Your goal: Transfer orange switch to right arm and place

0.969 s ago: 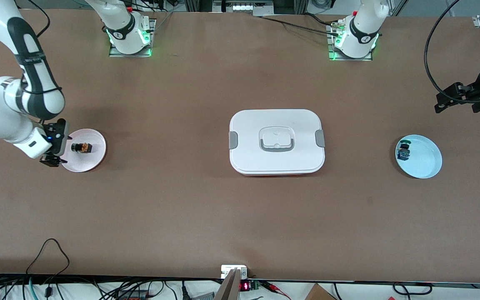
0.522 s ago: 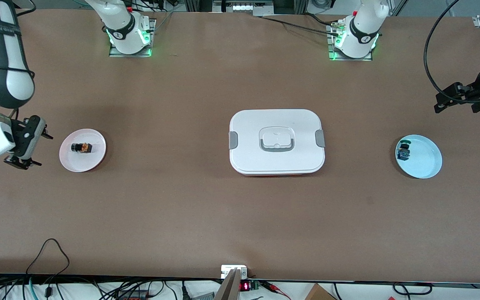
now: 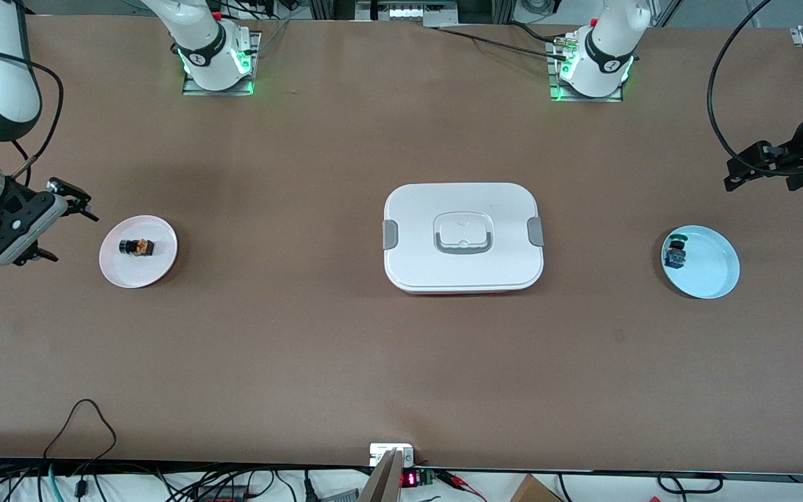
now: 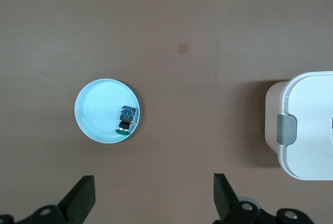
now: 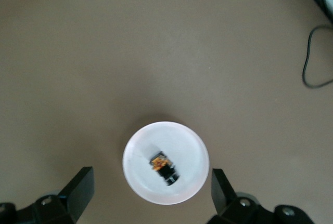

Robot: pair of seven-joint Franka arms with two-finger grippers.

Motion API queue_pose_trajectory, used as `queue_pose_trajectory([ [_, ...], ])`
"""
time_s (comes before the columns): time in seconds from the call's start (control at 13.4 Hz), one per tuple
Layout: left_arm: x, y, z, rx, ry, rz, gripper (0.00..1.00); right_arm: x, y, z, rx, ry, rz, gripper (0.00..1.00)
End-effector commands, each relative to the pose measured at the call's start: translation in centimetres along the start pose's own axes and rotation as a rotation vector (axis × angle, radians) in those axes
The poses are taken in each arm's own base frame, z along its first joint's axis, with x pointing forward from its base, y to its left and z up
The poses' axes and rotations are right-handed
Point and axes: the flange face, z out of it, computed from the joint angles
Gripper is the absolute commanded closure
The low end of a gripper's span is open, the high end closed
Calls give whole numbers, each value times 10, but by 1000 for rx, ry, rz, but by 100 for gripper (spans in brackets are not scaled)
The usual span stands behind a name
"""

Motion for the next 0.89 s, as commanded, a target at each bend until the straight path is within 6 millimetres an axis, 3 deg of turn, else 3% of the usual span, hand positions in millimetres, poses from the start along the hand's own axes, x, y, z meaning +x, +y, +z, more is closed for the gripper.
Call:
queue_pose_trajectory([
  [0.0,2,0,-5,14,3,10,0,5,-16,-1,53,-26,224,0],
  [0.37,2,1,-6,13,3,8,0,1,-36,6,131,-161,653,0],
  [0.52,2,0,-7,13,7,8,0,11,-53,0,117,-190,638,0],
  [0.82,4,2,-4,23,0,15,0,15,-39,-25,-49,-185,565,0],
])
